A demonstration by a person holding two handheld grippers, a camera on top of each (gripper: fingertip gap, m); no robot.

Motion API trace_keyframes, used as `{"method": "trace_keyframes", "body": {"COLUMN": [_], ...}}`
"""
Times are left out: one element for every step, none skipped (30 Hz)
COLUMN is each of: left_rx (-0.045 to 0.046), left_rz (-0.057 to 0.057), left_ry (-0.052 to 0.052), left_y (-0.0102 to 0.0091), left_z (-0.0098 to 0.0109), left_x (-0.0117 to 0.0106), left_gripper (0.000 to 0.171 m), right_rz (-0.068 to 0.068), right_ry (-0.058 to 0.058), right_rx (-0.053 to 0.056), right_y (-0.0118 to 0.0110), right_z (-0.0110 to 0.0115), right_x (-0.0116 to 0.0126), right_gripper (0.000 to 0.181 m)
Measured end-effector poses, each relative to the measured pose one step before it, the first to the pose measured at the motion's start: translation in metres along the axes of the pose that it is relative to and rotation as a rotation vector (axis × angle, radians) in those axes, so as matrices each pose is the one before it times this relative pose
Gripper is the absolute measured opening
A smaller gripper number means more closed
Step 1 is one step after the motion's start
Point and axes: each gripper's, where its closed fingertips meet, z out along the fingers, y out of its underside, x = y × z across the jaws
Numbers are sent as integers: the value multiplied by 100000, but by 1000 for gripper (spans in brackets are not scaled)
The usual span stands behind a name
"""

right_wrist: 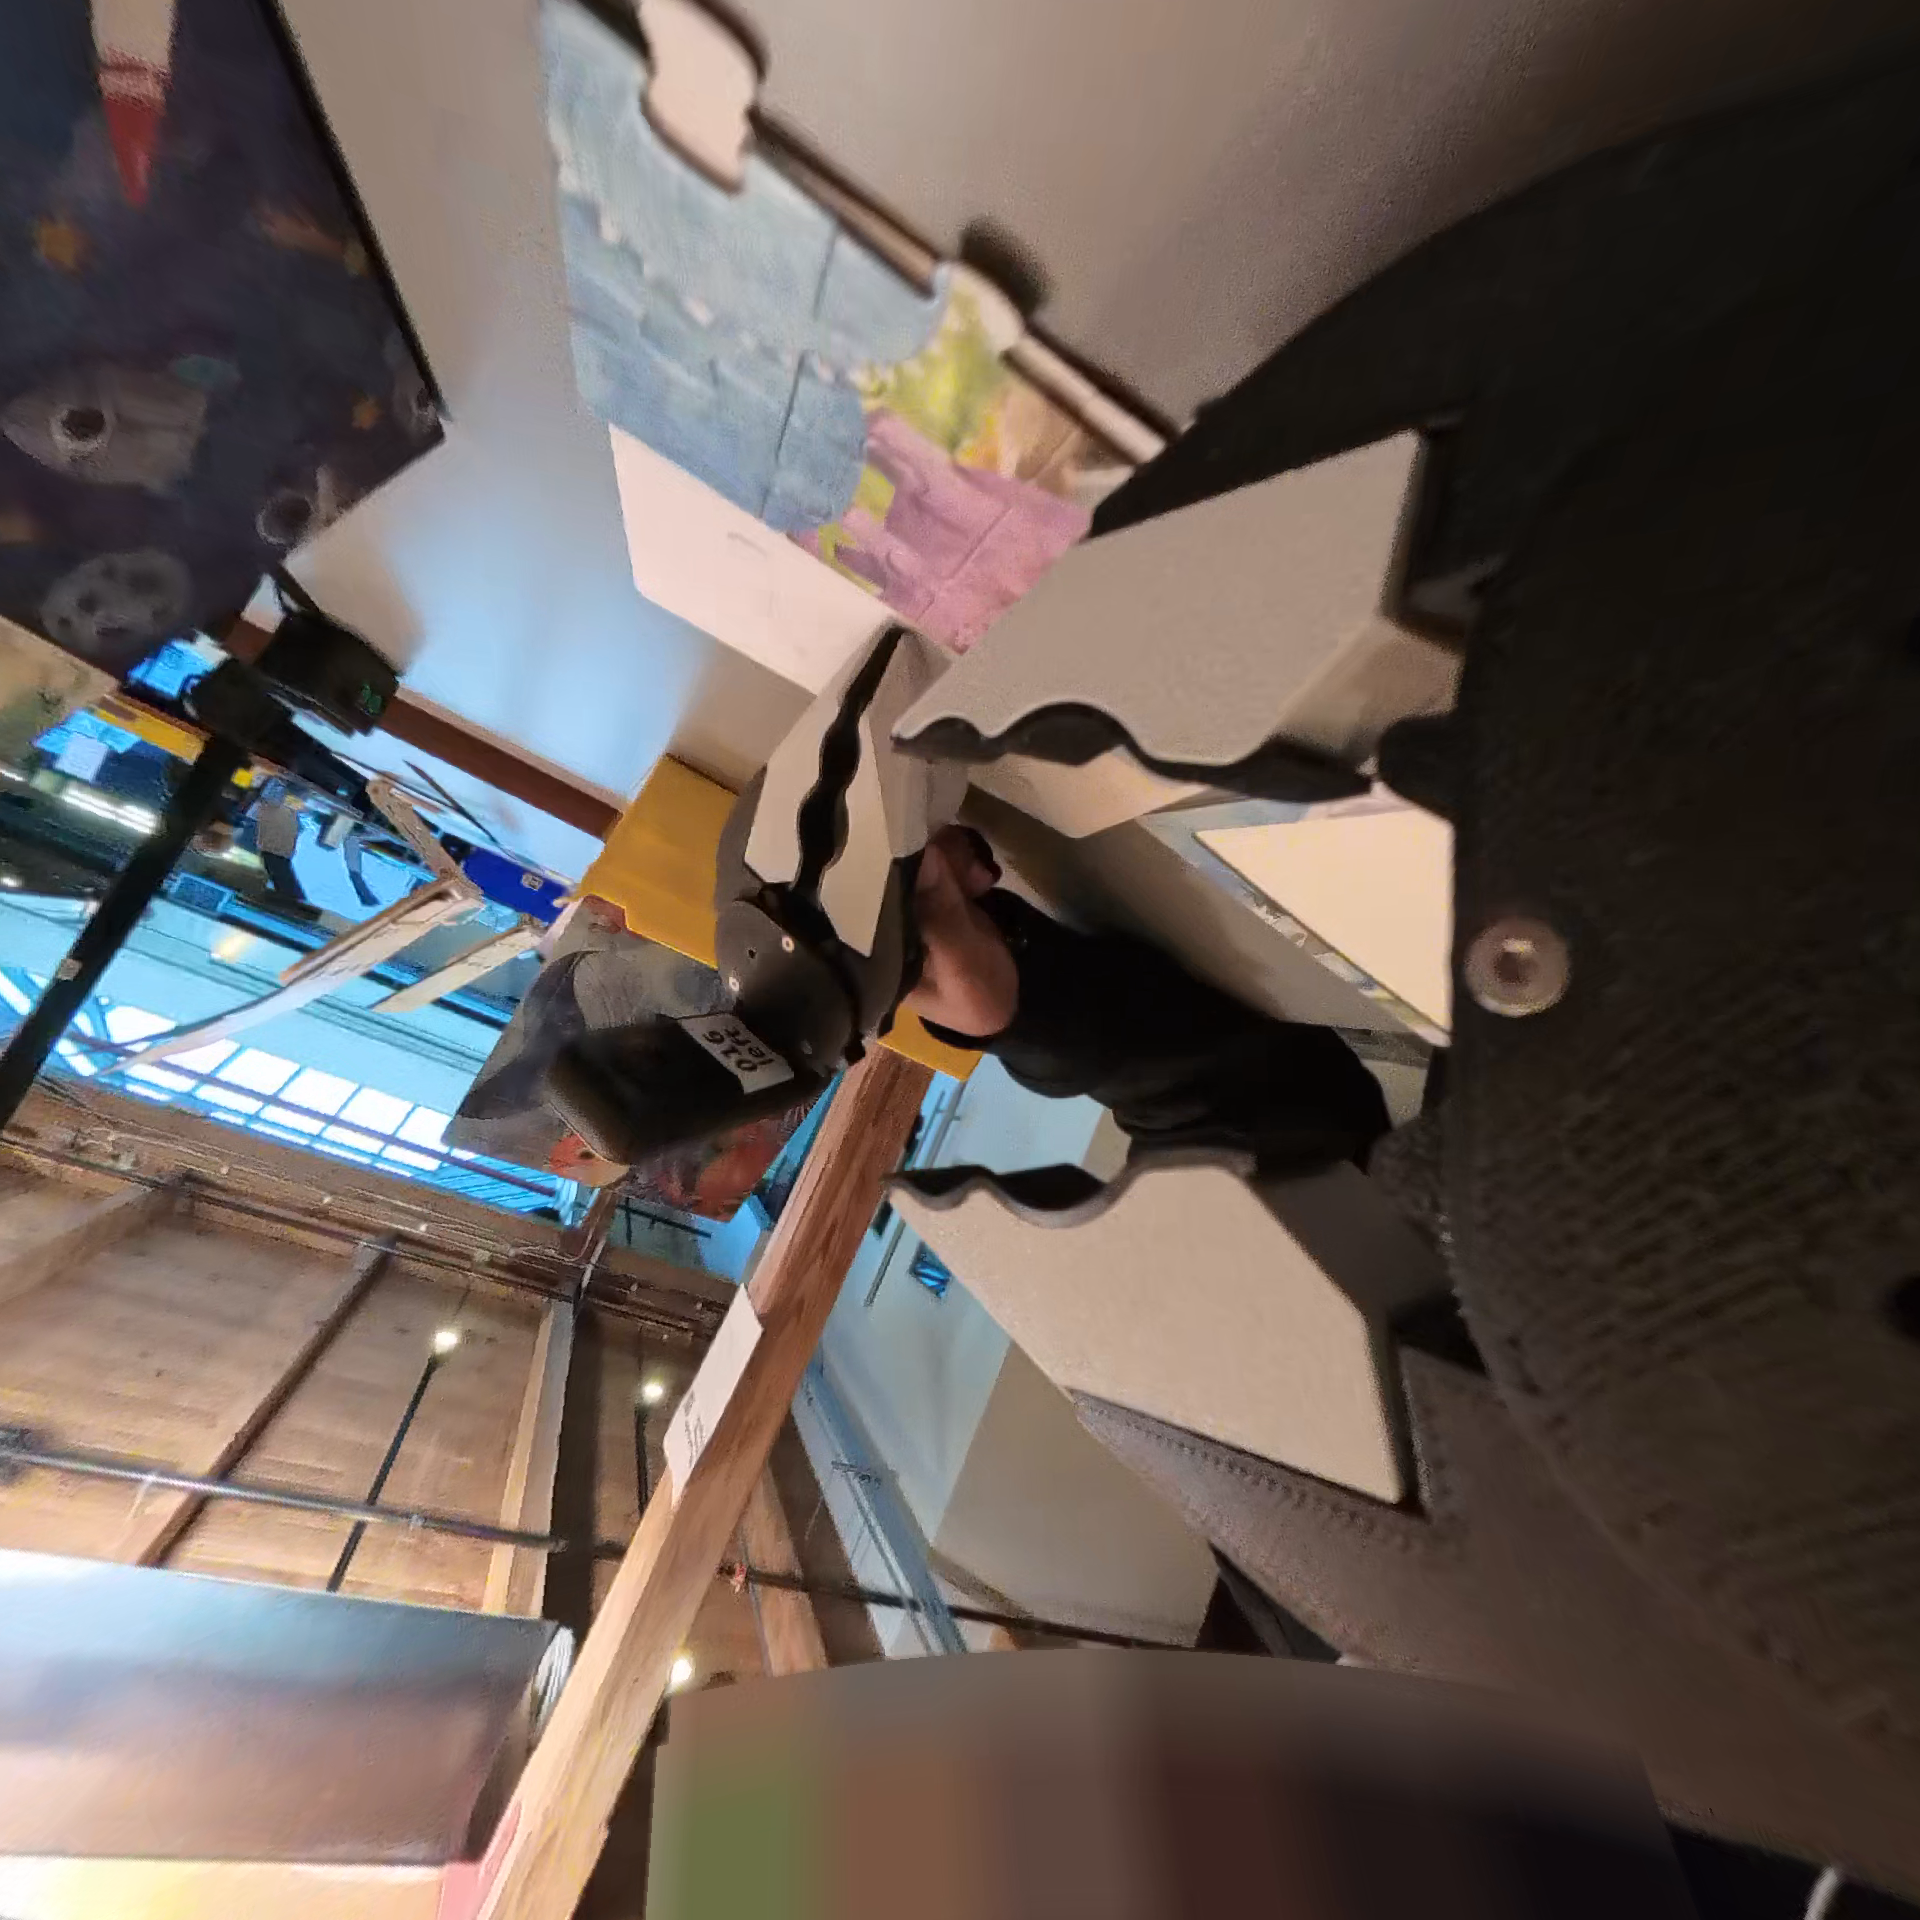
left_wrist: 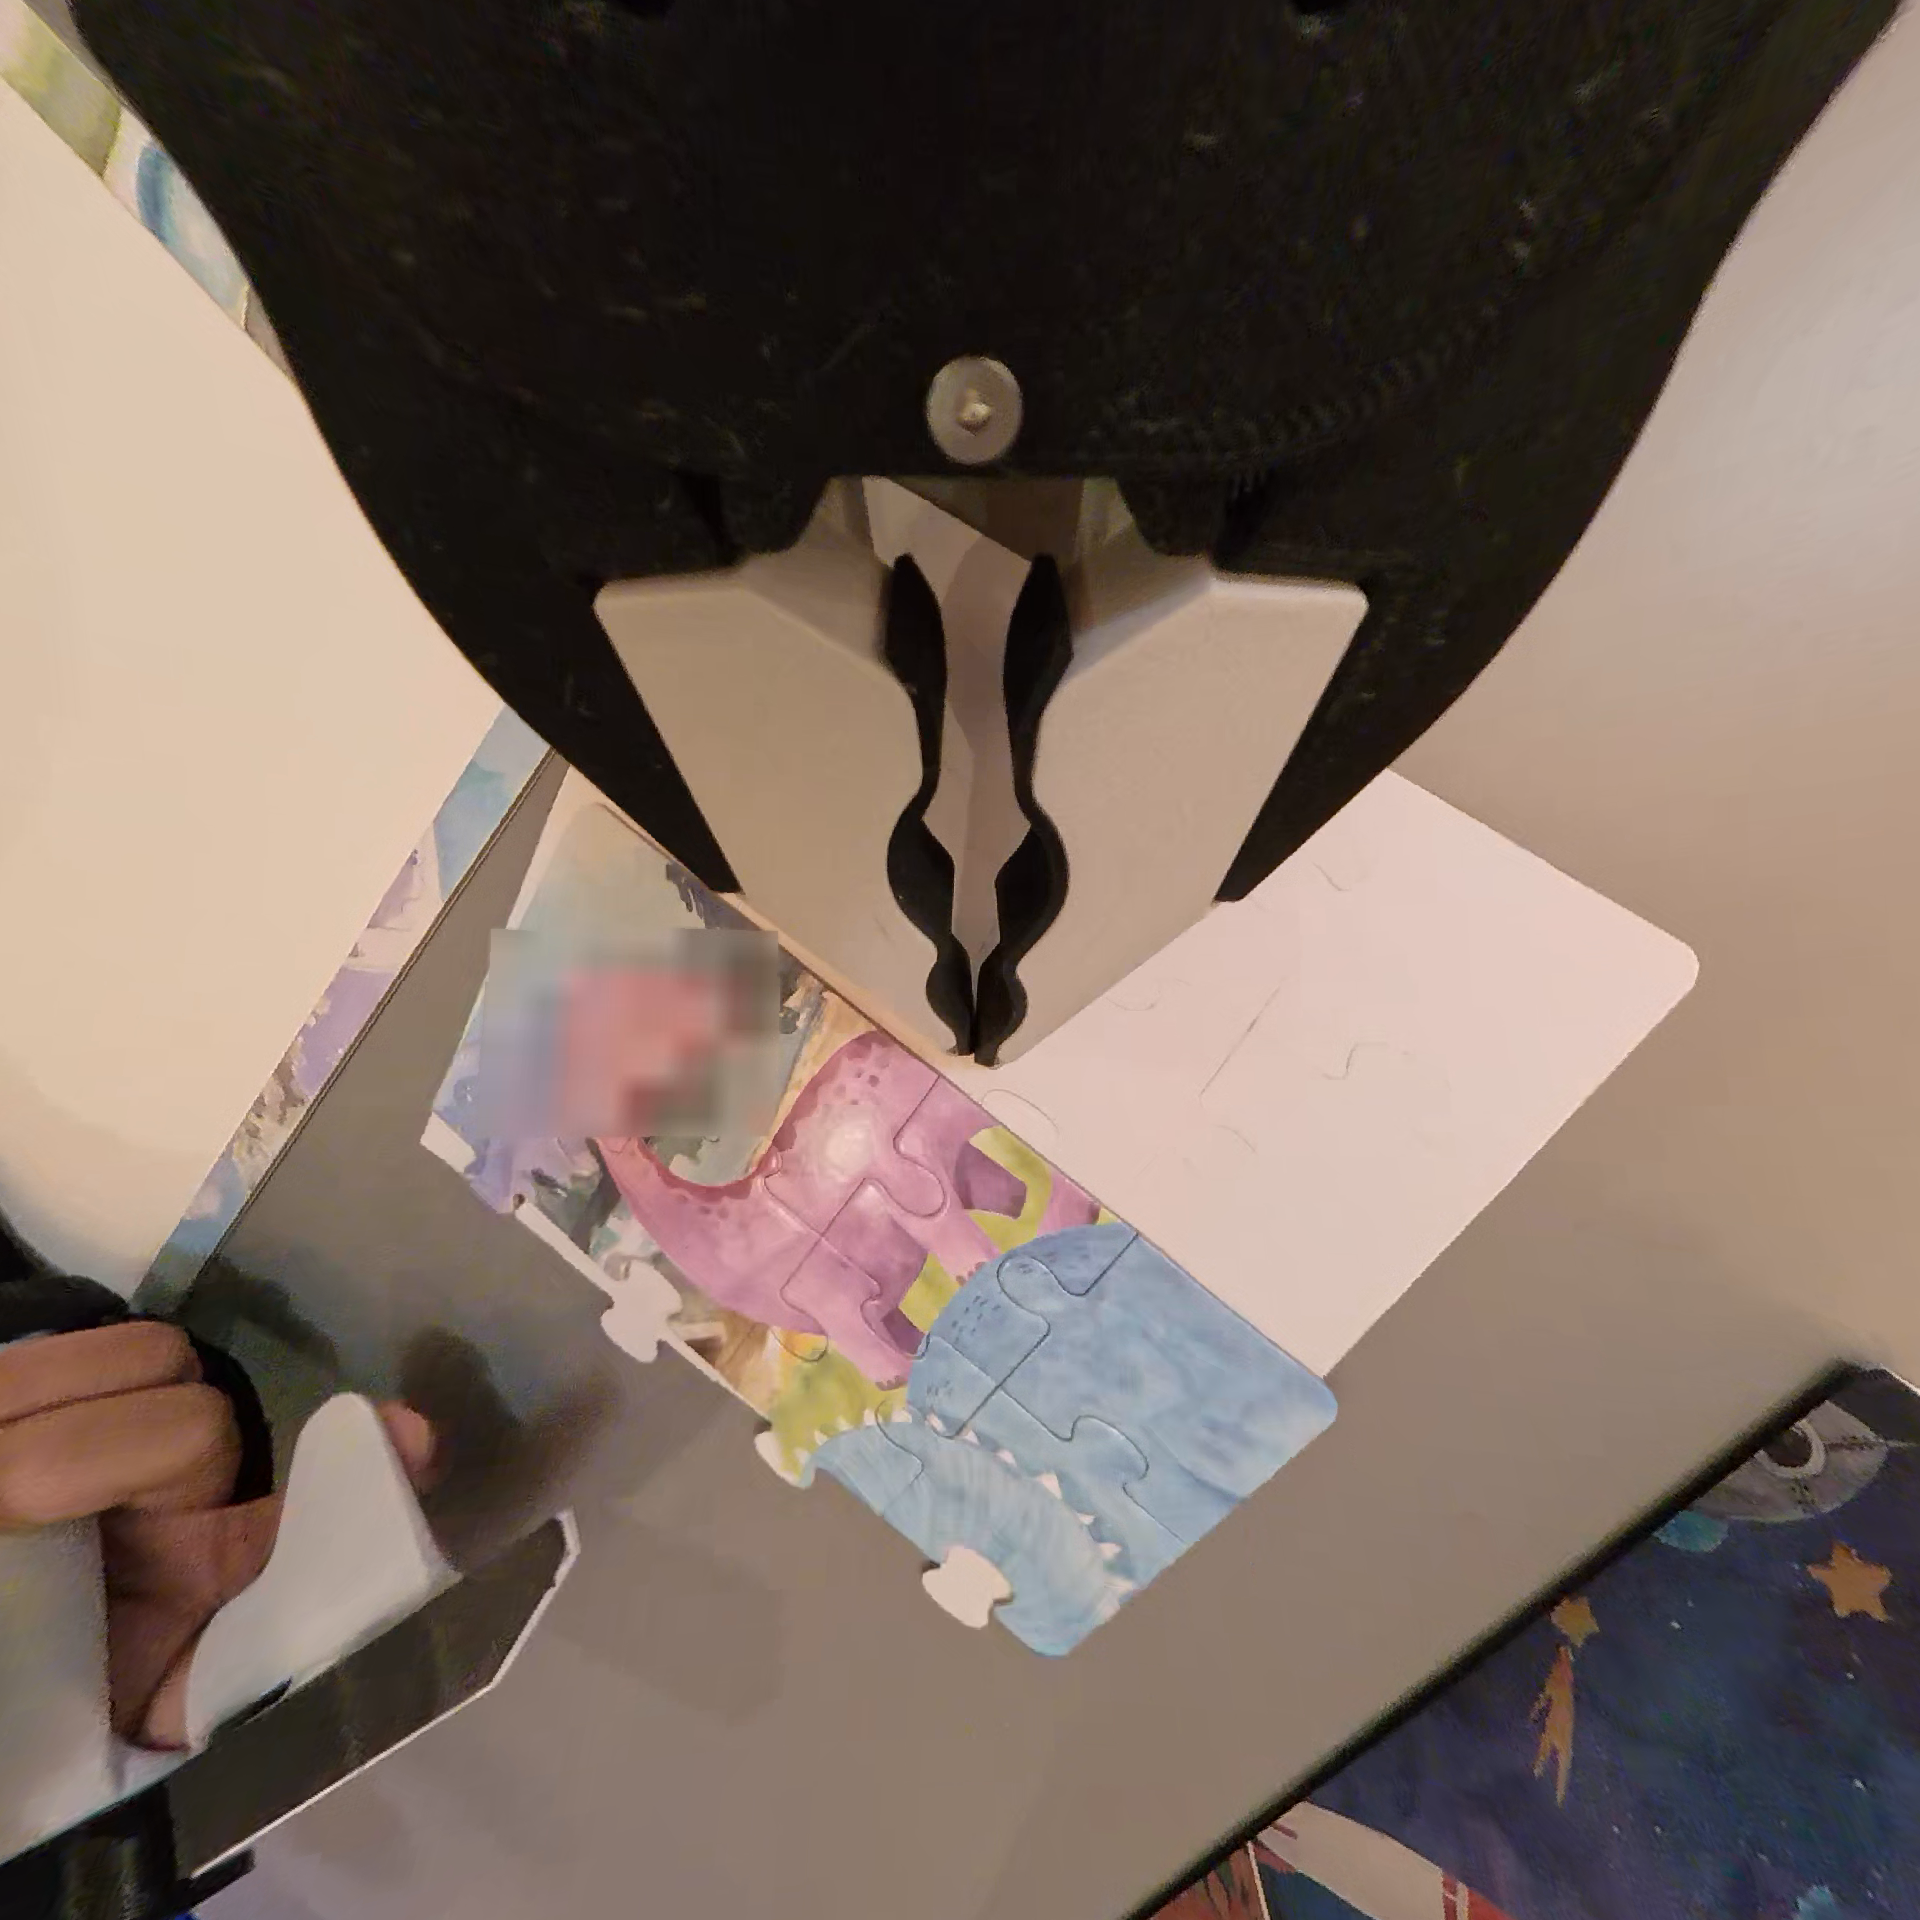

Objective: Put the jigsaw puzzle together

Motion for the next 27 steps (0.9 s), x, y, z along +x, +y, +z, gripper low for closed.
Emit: {"method": "trace_keyframes", "body": {"left_rx": [358, 229, -42, -45, 1, 5, 37, 35, 98, 204, 260, 204, 135, 51, 5, 10, 28, -5, -14, -33, -16, -184, -106, -139, -72, -23, 54], "left_rz": [-100, -179, -93, -43, -46, 3, 5, -66, -172, -177, -238, -294, -279, -235, -214, -172, -169, -137, 61, 253, 386, 542, 450, 511, 326, 2, -194], "left_ry": [526, 395, 279, 144, -8, -106, -104, -48, 16, 106, 190, 221, 171, 87, 13, -53, -94, -152, -218, -166, -239, -406, -440, -547, -337, -91, 127], "left_y": [-30, -3, 0, 5, 0, -7, -11, -5, -8, -12, -13, -12, -13, -2, 5, -1, -4, 6, 3, -3, -6, 11, -6, 15, 4, 4, -2], "left_z": [50, 13, -2, -13, 0, -1, 1, 2, 9, 7, 22, 11, 15, 0, 2, 1, 2, -2, 0, 18, 15, 1, 4, 3, -2, 3, 1], "left_x": [48, 23, 0, -3, 2, 1, 1, -2, -2, 14, 3, 14, 3, -1, 1, 5, -1, -4, 3, 20, 25, 7, 24, -19, -3, 0, 2], "left_gripper": [0, 0, 0, 0, 0, 0, 0, 0, 0, 0, 0, 0, 0, 0, 0, 0, 0, 0, 0, 0, 0, 0, 0, 0, 0, 0, 0], "right_rz": [-2341, -3530, -3670, -3412, -4271, -4890, -4432, -3575, -2087, -1124, -1207, -1629, -2467, -3303, -2604, -1837, -963, -257, 344, 980, 1419, 1718, 3045, 3078, 3665, 4642, 5279], "right_ry": [2493, 4657, 4288, 4400, 7210, 9578, 9833, 8290, 5922, 3950, 2980, 3691, 4661, 4201, 2683, 1239, -199, -1599, -1987, -1924, -1035, -2381, -1337, -1140, -2045, -2874, -3667], "right_rx": [-2471, -4010, -2972, -998, -216, -346, -1170, -2064, -2355, -2254, -2258, -3114, -3324, -517, -1246, -1417, -921, -237, 271, 589, 1018, 399, 1801, 1754, 2318, 2705, 2700], "right_y": [368, 561, 333, 22, -114, -40, 169, 397, 537, 636, 742, 879, 854, 324, 366, 336, 265, 152, 33, -67, -190, -125, -320, -289, -292, -327, -336], "right_z": [596, 498, 243, -108, -414, -589, -612, -486, -314, -135, 35, 159, 209, 53, 38, 73, 126, 215, 276, 289, 229, 193, 57, -19, -99, -174, -223], "right_x": [250, 454, 251, 195, 636, 1078, 1234, 1112, 804, 462, 226, 225, 261, 36, -242, -471, -667, -810, -778, -641, -389, -439, -186, 3, -5, -5, -23], "right_gripper": [79, 80, 82, 83, 83, 83, 83, 84, 85, 86, 87, 89, 91, 84, 86, 89, 92, 95, 96, 96, 102, 100, 106, 107, 108, 108, 108]}}
